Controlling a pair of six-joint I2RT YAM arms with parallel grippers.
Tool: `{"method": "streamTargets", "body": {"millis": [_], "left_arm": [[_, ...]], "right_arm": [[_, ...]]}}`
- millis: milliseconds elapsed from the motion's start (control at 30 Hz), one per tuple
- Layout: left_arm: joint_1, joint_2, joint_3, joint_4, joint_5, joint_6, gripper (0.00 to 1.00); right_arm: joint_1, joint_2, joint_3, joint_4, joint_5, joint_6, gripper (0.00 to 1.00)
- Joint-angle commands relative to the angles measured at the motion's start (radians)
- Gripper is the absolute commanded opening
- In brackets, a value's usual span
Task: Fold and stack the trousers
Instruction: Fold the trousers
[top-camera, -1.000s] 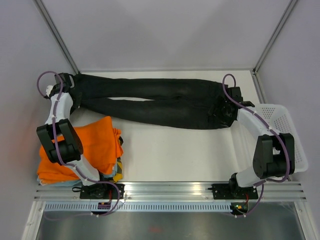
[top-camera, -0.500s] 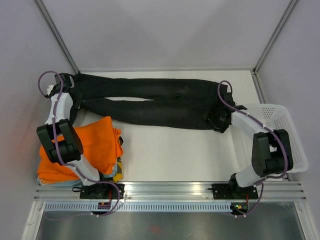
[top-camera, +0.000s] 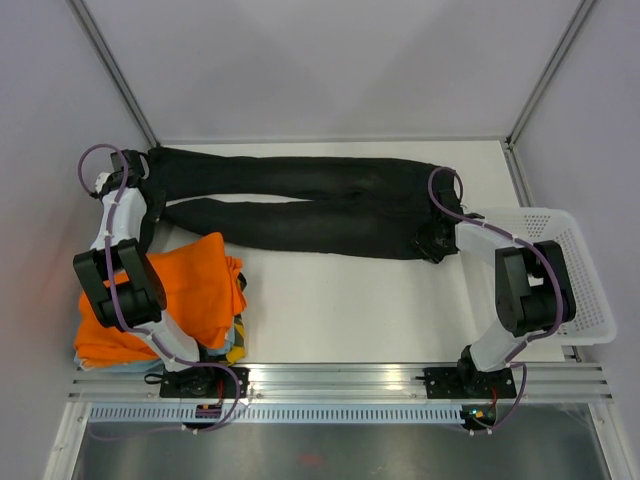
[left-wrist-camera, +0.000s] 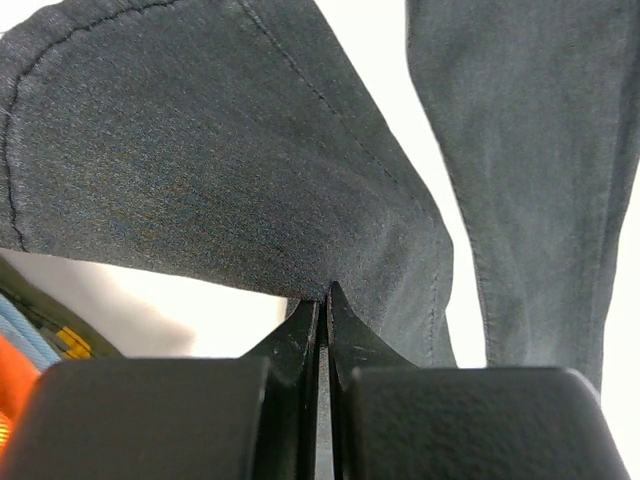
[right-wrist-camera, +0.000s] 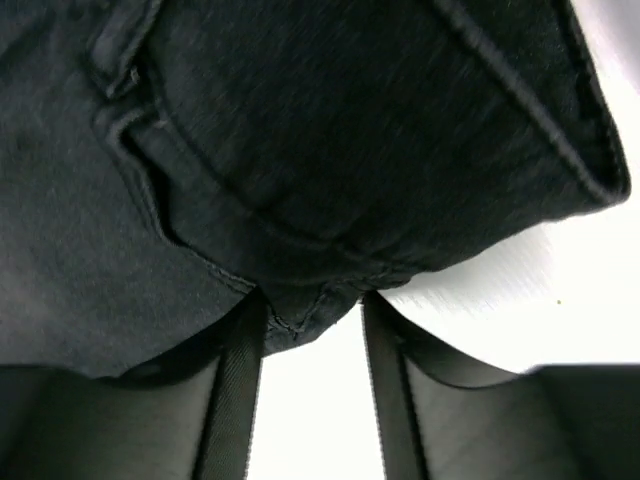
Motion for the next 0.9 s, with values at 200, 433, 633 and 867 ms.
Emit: {"method": "streamTargets", "body": {"millis": [200, 433, 633, 867], "left_arm": [[0.004, -0.065, -0.037, 0.013, -0.135, 0.119, 0.02], [0.004, -0.143, -0.034, 0.061, -0.190, 0.315, 0.02], [0.004, -0.217, -0.033, 0.079, -0.228, 0.407, 0.02], [0.004, -0.283, -0.042, 0.038, -0.313, 0.448, 0.02]], "right_arm": [[0.000, 0.039, 0.073, 0.002, 0.109, -0.014, 0.06], [0.000, -0.050, 0.174, -0.101, 0.149, -0.055, 0.00], [0.000, -0.144, 0.255, -0.211, 0.192, -0.061, 0.00], [0.000, -0.216, 0.309, -0.337, 0.256, -0.084, 0.01]]}}
